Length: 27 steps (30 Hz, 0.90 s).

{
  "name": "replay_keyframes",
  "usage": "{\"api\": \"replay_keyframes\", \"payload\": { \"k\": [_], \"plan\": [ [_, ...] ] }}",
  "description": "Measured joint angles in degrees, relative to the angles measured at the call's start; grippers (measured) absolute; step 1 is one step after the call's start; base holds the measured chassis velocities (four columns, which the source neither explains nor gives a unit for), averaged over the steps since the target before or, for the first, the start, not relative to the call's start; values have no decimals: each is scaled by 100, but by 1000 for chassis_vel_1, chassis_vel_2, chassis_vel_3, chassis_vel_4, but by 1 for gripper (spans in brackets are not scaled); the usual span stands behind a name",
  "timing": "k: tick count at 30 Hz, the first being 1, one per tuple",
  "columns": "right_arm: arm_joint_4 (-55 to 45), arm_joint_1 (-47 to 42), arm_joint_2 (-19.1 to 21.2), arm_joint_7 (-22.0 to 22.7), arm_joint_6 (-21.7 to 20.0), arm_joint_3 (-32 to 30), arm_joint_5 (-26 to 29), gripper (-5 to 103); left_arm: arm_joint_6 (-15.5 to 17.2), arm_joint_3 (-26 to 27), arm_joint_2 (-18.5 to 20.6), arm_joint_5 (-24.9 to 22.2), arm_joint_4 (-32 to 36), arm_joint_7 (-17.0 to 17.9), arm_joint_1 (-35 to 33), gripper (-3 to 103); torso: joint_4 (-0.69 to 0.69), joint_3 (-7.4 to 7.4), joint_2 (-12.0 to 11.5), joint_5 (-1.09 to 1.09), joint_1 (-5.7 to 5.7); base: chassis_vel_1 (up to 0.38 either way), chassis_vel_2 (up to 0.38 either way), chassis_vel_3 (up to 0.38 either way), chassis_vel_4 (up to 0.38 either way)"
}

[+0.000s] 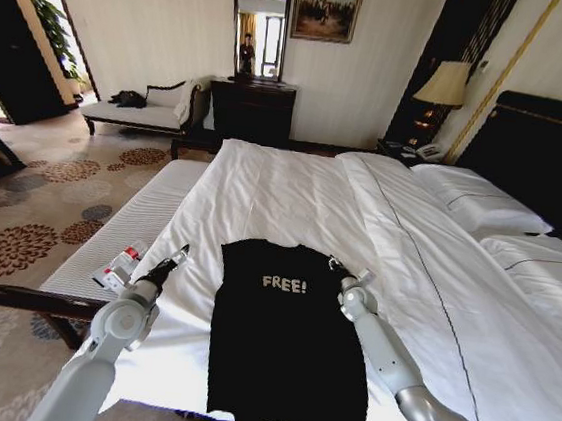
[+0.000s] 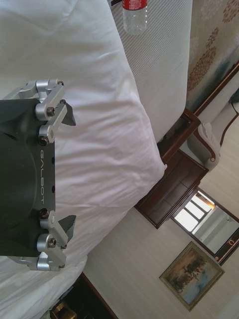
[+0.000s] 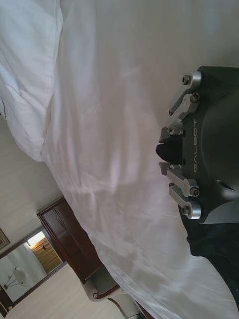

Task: Fold the clothes on the bed.

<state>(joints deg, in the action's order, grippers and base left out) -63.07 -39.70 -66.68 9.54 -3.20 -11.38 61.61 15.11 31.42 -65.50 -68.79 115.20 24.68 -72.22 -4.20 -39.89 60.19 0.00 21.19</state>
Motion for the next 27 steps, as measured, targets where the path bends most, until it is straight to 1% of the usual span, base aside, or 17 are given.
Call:
{"api": "replay_keyframes", "payload": {
  "k": [1, 3, 5, 6, 7, 10, 13, 15, 18, 19, 21, 24, 25, 27],
  "plan": [
    [0, 0, 0, -1, 5, -1, -5, 15, 0, -8, -1, 0, -8, 0, 12, 100, 0, 0, 0, 0, 0, 0, 0, 0, 0],
    [0, 0, -1, -1, 8, -2, -9, 15, 0, -13, 0, -1, -15, 1, 21, 100, 0, 0, 0, 0, 0, 0, 0, 0, 0],
    [0, 0, -2, -2, 14, -2, -14, 5, 0, -18, -1, -2, -28, 1, 38, 100, 0, 0, 0, 0, 0, 0, 0, 0, 0],
    [0, 5, -2, -2, 39, -1, -23, 2, 0, -31, 3, -4, -54, 2, 71, 100, 0, 0, 0, 0, 0, 0, 0, 0, 0],
    [0, 12, -2, -5, 64, 0, -27, 1, 0, -45, 10, -6, -75, 1, 95, 100, 0, 0, 0, 0, 0, 0, 0, 0, 0],
    [0, 44, -7, -15, 156, 0, -38, 1, 0, -108, 50, -15, -150, 2, 189, 100, 0, 0, 0, 0, 0, 0, 0, 0, 0],
    [0, 129, -24, -20, 301, 0, -46, 0, 9, -296, 167, -13, -368, -18, 469, 100, 1, 0, 0, 0, 0, 0, 0, 0, 0],
    [1, 152, -29, -21, 327, 0, -47, 0, 13, -358, 204, -11, -455, -33, 575, 100, 1, 0, 0, 0, 0, 0, 0, 0, 0],
    [-25, 206, -28, -20, 372, -1, -48, 0, 29, -672, 337, -10, -1022, -86, 1152, 100, 1, 0, 0, 0, 0, 0, 0, 0, 0],
    [-25, 206, -28, -20, 372, -1, -48, 0, 29, -672, 337, -10, -1022, -86, 1152, 100, 1, 0, 0, 0, 0, 0, 0, 0, 0],
    [-82, 213, 4, -19, 379, 0, -59, 0, 54, -991, 366, -26, -1682, -101, 1731, 100, 0, 0, 0, -1, 0, 0, 0, 0, 0],
    [-96, 202, 27, -17, 384, 9, -117, 0, 79, -1445, 268, 59, -2499, -149, 2497, 100, 0, -1, 0, 1, 0, 0, 0, 0, 0],
    [-96, 202, 27, -17, 384, 9, -117, 0, 79, -1445, 268, 59, -2499, -149, 2497, 100, 0, -1, 0, 1, 0, 0, 0, 0, 0],
    [-96, 175, 28, -17, 396, 12, -170, 0, 60, -1805, 98, 258, -3126, -216, 3022, 100, -1, -1, 0, 0, 1, 0, 0, 0, 0]
  ]
}}
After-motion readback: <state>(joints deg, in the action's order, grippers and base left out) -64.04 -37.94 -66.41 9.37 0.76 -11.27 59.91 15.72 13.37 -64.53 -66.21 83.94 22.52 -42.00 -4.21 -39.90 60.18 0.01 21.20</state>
